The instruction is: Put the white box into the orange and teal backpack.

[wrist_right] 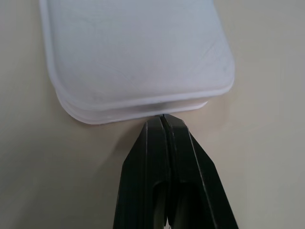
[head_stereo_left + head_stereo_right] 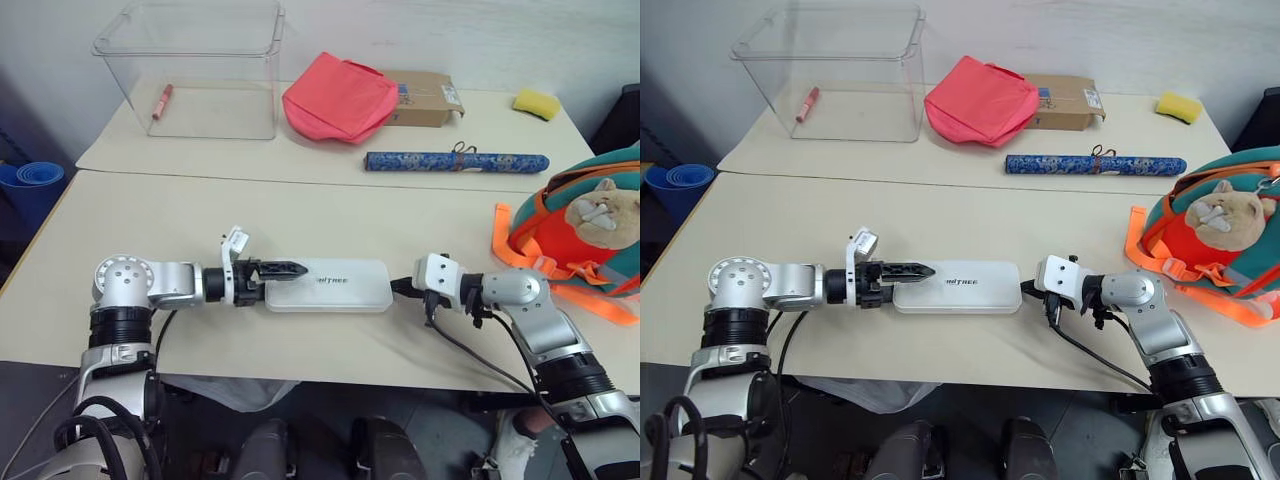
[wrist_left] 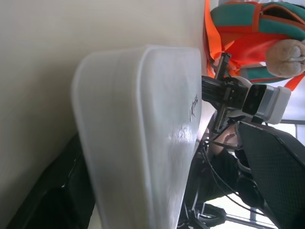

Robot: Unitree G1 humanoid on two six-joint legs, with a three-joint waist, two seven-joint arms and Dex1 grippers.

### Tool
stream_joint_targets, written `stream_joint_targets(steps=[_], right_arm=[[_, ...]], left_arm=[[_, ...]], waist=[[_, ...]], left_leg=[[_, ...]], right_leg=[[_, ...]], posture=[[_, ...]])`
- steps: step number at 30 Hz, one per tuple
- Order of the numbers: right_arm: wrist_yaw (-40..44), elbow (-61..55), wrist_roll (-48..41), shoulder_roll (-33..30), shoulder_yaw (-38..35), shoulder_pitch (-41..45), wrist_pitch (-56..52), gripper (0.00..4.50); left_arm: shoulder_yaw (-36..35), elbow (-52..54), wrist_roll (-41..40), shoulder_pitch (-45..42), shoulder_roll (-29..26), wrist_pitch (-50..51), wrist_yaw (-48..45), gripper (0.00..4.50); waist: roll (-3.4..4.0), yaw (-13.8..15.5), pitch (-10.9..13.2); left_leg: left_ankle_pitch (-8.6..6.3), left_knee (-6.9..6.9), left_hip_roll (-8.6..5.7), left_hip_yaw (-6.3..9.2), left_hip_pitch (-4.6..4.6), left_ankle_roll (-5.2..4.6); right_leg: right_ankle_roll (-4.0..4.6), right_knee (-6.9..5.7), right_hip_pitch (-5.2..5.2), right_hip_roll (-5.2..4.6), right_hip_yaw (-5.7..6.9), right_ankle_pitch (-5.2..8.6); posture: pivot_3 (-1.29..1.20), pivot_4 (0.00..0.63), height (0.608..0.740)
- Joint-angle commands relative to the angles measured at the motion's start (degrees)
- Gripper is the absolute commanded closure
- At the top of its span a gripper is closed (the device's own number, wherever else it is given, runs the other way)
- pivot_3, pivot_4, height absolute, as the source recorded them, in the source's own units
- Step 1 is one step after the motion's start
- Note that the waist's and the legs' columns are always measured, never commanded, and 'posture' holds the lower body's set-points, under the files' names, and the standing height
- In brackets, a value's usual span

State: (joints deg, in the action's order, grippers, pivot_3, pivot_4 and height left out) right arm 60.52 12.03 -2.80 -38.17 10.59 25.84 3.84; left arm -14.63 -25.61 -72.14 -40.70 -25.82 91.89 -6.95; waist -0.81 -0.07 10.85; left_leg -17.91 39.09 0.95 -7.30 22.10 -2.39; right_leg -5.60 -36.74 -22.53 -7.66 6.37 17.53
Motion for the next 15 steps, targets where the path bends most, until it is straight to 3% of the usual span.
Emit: stream_joint_targets(steps=[1, 6, 8, 13, 15], right_arm=[[0.3, -0.3, -1.3, 0.1, -1.3, -0.9, 0.8, 4.50], [0.7, -2.3, -4.3, -1.8, -4.4, -5.3, -0.9, 4.50], [1.3, -5.6, -7.7, -2.9, -7.1, -9.0, -3.5, 4.15], [-1.2, -15.4, -14.3, -5.8, -17.9, -23.1, -7.7, 2.61], [-3.0, -19.5, -16.7, -5.8, -24.8, -30.6, -9.2, 1.96]], left_arm=[[-0.7, 0.1, -1.7, -0.3, 1.3, 0.6, 0.8, 1.15], [-2.8, 3.0, -0.8, 0.6, 1.8, -0.3, -2.2, 2.62], [-2.7, 8.8, 0.1, 2.2, 1.7, -4.0, -7.5, 3.13], [9.2, 25.9, 10.4, 9.5, -6.1, -20.0, -31.6, 3.24], [14.3, 29.9, 18.1, 12.3, -9.3, -32.6, -43.0, 3.24]], waist=[[0.00, -0.1, 0.0], [0.00, 0.1, 0.0], [0.00, 0.1, 0.0], [0.00, 0.1, 0.0], [0.05, 0.2, 0.0]], left_leg=[[0.00, 0.00, 0.00, 0.00, 0.02, 0.00], [0.01, -0.01, 0.03, 0.06, 0.05, 0.02], [0.02, -0.01, 0.02, 0.08, 0.06, 0.02], [-0.01, -0.11, 0.05, 0.10, 0.12, 0.12], [-0.01, -0.23, 0.06, 0.08, 0.11, 0.18]], right_leg=[[0.00, 0.01, -0.01, 0.01, 0.02, 0.00], [0.00, 0.07, 0.02, 0.07, 0.11, 0.00], [0.00, 0.22, 0.06, 0.05, 0.13, 0.00], [0.00, 0.37, 0.04, 0.13, 0.15, 0.00], [0.03, 0.66, 0.04, 0.16, 0.16, 0.02]], posture=[[0.00, 0.150, 0.740], [0.00, 0.150, 0.740], [0.00, 0.150, 0.740], [0.00, 0.150, 0.740], [0.00, 0.150, 0.740]])
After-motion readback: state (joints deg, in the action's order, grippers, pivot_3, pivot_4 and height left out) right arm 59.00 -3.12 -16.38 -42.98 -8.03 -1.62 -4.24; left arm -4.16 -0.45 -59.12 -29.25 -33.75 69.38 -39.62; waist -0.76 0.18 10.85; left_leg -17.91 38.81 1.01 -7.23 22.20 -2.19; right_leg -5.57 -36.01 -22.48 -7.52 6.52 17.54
